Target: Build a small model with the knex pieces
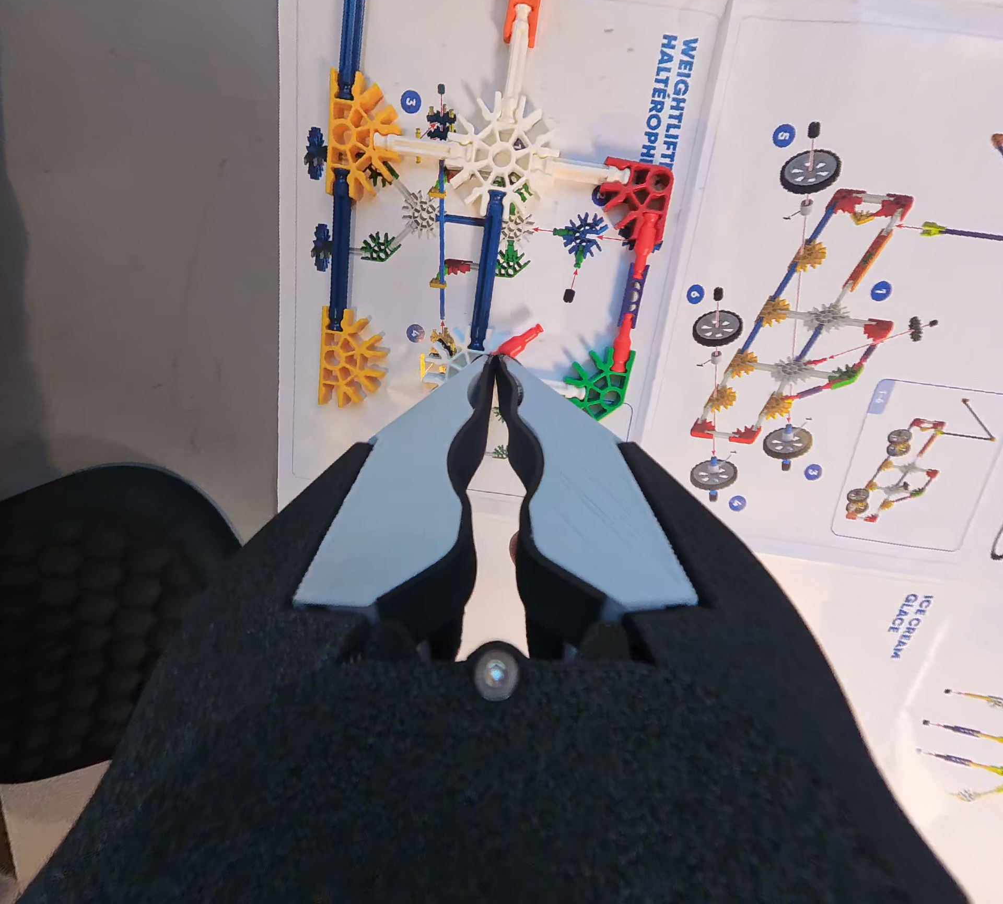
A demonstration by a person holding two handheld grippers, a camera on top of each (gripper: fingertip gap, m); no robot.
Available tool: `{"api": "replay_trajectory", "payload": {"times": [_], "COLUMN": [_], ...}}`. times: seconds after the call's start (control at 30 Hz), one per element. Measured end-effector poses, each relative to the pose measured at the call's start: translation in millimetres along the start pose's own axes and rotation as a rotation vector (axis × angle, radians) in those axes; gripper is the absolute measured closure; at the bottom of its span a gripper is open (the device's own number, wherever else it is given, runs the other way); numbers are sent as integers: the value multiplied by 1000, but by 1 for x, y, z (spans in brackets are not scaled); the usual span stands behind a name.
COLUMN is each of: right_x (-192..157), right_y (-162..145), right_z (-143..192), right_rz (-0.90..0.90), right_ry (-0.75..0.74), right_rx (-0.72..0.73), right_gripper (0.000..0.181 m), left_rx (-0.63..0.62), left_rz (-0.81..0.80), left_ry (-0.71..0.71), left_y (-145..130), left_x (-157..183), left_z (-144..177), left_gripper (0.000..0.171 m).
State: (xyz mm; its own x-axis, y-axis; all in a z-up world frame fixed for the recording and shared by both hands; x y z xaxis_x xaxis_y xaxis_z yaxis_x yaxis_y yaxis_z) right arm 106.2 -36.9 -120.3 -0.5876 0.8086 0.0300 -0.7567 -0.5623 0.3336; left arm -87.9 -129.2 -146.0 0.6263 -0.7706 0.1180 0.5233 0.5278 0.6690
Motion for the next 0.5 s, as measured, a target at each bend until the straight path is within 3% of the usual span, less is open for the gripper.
{"api": "replay_trajectory", "payload": {"times": [0.5], "right_x": [4], "right_y": [14], "right_z": [-2], "right_rz": [-45], "right_ry": [49], "right_rx": [-166], "right_gripper": [181], "left_rx": [2], "left_rz": [-7], "left_ry": [3], "left_y": [0], "left_x": [2], "left_z": [0], "left_gripper": [158]}}
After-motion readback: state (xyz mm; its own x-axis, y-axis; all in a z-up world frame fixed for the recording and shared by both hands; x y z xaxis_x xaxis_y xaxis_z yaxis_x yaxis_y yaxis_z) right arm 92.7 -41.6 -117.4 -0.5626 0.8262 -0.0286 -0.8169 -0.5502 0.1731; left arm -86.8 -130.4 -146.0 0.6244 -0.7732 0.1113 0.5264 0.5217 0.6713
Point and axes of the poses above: each gripper's, where its closed fingertips meet, z back along the fingers, y out of its top, x = y × z across the jaws, the point moved 9 cm from there along z, back along the fingers, and after that the axes turned 10 degrees about z, right-handed, at the moved point
